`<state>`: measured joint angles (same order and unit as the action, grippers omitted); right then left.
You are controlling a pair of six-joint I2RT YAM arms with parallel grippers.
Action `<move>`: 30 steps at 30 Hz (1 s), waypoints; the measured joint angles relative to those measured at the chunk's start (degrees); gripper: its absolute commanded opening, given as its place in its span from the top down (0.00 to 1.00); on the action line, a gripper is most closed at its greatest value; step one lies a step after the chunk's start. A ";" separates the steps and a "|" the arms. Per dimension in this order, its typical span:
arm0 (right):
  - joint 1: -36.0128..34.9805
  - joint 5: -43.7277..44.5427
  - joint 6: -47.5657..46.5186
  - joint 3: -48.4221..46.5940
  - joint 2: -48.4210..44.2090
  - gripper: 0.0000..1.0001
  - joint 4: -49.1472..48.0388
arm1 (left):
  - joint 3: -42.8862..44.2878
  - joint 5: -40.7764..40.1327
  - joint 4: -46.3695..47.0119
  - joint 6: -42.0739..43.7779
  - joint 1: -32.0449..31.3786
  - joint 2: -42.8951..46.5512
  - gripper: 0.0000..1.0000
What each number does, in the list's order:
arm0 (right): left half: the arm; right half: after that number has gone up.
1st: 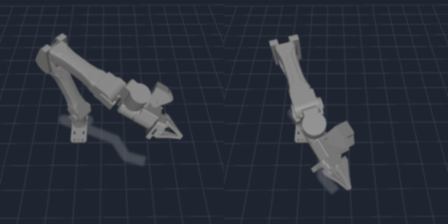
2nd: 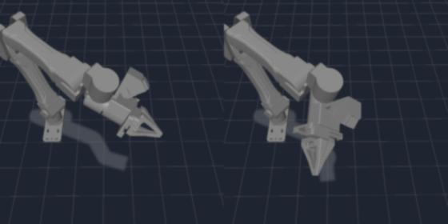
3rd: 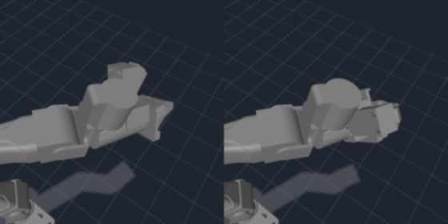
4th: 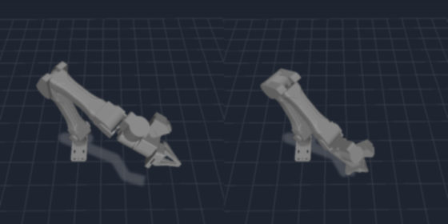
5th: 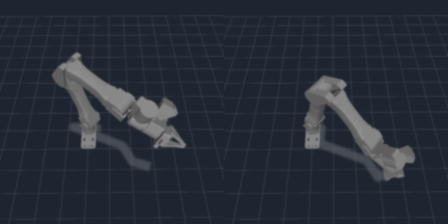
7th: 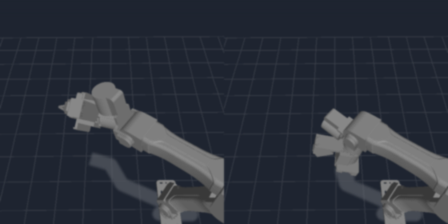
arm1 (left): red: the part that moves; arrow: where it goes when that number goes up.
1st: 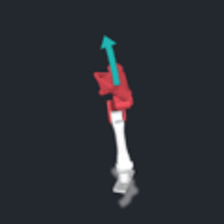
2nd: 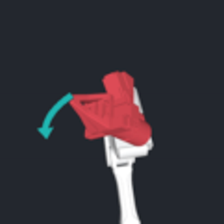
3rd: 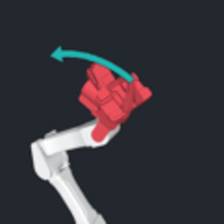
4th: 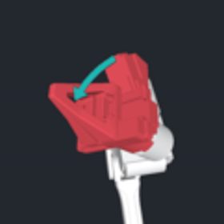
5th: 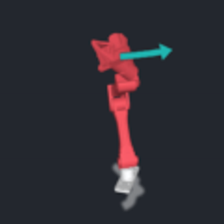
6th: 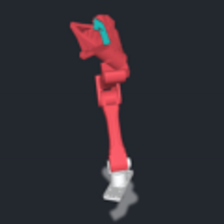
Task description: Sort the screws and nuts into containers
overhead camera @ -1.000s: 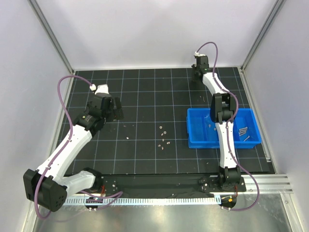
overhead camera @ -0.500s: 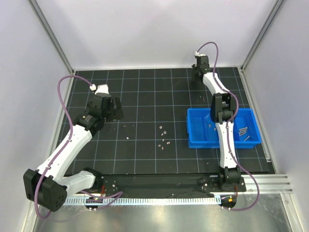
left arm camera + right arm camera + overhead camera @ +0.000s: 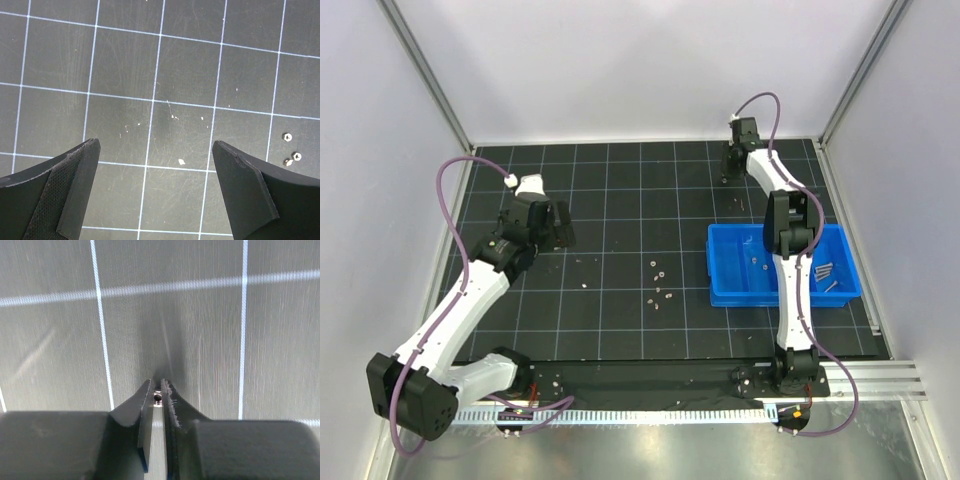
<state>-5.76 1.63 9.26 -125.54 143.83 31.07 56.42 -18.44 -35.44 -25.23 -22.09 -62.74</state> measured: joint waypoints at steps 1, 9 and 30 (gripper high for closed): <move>0.00 -0.09 0.13 1.31 -0.94 0.91 0.39 | 0.00 0.00 0.00 0.00 -0.02 0.07 0.00; -0.13 0.24 -0.33 4.13 -3.13 0.75 3.04 | 0.00 0.46 0.00 0.00 0.00 0.48 0.00; -2.01 0.11 1.27 11.61 -7.82 0.67 4.81 | 0.00 0.50 0.00 0.00 -0.02 1.31 0.00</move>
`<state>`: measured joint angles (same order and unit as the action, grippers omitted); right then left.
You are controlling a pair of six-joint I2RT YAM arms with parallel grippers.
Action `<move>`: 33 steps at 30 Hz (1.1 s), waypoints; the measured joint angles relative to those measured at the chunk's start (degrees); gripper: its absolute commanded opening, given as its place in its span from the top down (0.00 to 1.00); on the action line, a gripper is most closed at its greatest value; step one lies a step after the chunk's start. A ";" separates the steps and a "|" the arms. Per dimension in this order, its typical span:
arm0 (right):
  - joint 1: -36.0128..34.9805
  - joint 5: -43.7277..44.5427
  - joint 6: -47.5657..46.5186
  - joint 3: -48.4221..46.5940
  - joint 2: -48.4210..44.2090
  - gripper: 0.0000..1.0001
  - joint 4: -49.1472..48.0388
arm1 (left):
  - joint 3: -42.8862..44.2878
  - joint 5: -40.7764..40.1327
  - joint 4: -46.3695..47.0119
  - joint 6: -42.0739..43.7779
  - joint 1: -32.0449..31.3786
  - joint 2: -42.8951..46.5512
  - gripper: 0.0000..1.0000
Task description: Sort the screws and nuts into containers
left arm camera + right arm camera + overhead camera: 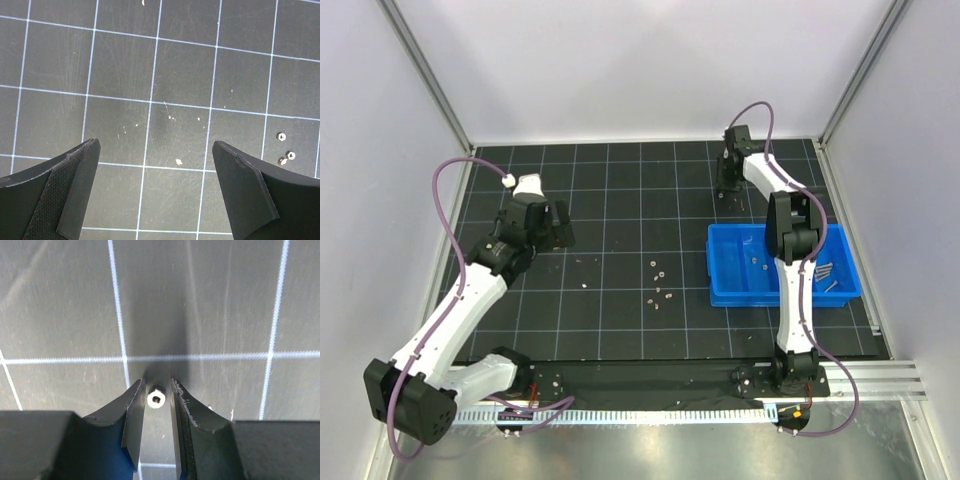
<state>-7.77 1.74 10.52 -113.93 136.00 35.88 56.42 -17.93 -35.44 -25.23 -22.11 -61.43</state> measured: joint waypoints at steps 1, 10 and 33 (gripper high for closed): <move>-0.24 -0.20 0.48 0.87 -0.46 0.67 -0.17 | 0.00 0.00 0.00 0.00 0.00 0.15 0.00; -1.92 0.44 6.27 10.69 -6.82 0.63 -0.85 | 0.00 0.00 0.00 -0.02 0.00 1.33 0.00; -4.76 11.30 8.85 0.26 -4.24 0.60 3.91 | 0.00 -0.09 -0.42 0.00 0.02 4.13 0.00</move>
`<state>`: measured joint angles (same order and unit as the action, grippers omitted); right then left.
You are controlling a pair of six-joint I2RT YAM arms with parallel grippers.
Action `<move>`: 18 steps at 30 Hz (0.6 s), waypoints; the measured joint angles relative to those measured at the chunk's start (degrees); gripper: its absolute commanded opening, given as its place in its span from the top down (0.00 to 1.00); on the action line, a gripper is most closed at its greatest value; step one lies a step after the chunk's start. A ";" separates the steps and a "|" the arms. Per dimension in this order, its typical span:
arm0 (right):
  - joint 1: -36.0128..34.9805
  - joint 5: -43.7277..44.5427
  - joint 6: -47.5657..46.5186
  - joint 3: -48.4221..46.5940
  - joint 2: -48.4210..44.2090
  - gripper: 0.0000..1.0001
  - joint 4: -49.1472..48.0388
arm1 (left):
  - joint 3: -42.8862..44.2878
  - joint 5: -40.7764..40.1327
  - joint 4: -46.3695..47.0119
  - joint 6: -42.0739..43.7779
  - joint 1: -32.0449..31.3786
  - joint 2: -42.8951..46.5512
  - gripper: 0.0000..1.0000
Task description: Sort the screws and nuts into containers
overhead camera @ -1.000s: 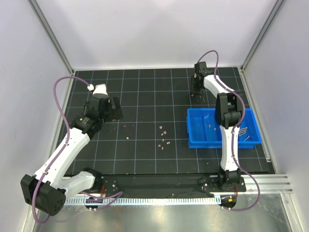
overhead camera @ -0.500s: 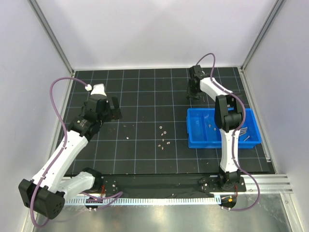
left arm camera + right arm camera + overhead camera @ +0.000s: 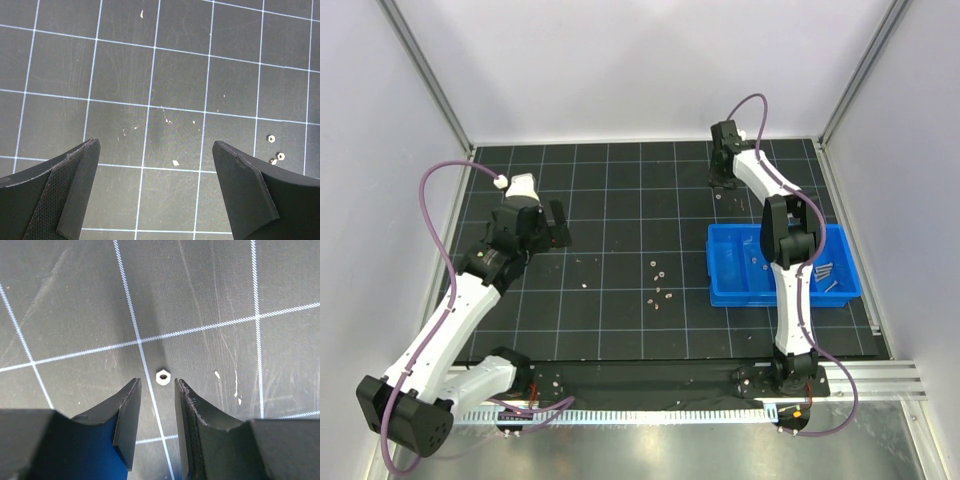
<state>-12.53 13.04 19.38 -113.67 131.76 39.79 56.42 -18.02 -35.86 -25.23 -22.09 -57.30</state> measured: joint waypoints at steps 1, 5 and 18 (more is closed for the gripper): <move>0.02 0.02 0.00 -0.42 0.50 0.60 0.02 | 0.00 0.00 0.00 0.00 0.00 0.00 0.00; 0.00 0.24 -0.20 -0.50 1.79 0.60 1.33 | 0.00 0.00 0.00 0.00 0.00 0.00 0.00; 0.00 0.98 -2.51 -1.20 4.17 0.58 2.43 | 0.00 0.02 0.00 0.00 -0.02 0.11 0.00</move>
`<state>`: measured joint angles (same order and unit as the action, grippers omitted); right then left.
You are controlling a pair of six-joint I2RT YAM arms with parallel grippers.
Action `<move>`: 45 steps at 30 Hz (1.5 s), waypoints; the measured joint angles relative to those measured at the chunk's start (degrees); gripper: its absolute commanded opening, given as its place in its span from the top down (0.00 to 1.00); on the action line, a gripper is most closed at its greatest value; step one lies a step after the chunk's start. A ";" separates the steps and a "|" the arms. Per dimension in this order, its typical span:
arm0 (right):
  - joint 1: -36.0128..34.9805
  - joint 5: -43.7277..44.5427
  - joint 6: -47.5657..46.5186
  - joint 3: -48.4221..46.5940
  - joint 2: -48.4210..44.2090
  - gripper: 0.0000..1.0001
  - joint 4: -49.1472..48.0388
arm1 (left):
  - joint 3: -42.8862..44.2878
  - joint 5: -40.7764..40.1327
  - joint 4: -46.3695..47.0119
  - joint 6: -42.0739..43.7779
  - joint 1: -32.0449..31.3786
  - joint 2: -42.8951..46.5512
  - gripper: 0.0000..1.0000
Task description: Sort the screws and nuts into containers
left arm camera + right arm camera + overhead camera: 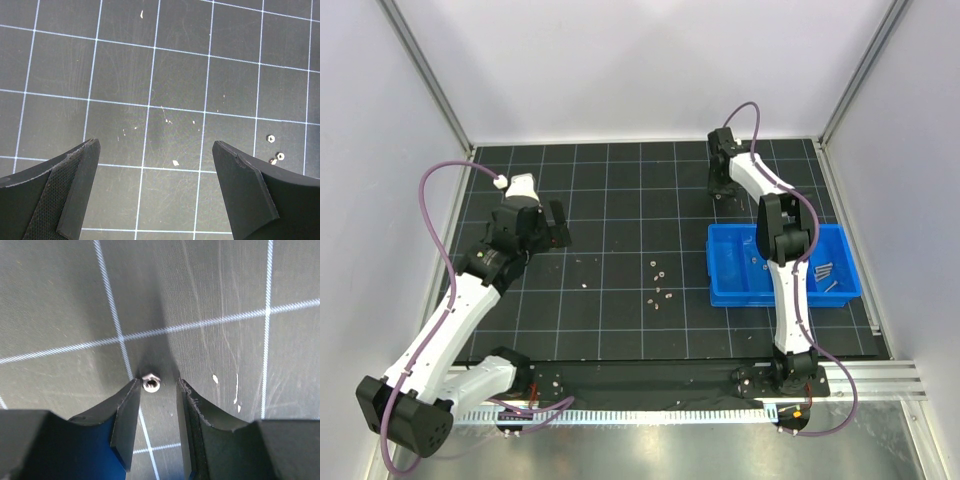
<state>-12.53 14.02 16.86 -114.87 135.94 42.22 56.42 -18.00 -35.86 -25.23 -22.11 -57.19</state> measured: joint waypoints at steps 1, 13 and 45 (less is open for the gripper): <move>0.00 -0.04 -0.17 -0.46 0.20 0.58 -0.17 | 0.00 0.00 0.00 0.00 0.02 0.00 0.00; 0.00 -0.50 -0.24 -1.05 0.76 0.65 -1.03 | 0.00 0.00 -0.02 0.02 0.02 0.00 0.00; 1.01 -4.13 0.44 -0.92 0.96 0.71 -2.10 | 0.00 -0.02 -0.02 0.00 0.02 0.26 0.00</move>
<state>-11.53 9.89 17.30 -115.79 136.90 40.12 56.42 -18.02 -35.88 -25.23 -22.09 -56.93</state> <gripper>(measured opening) 0.296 0.996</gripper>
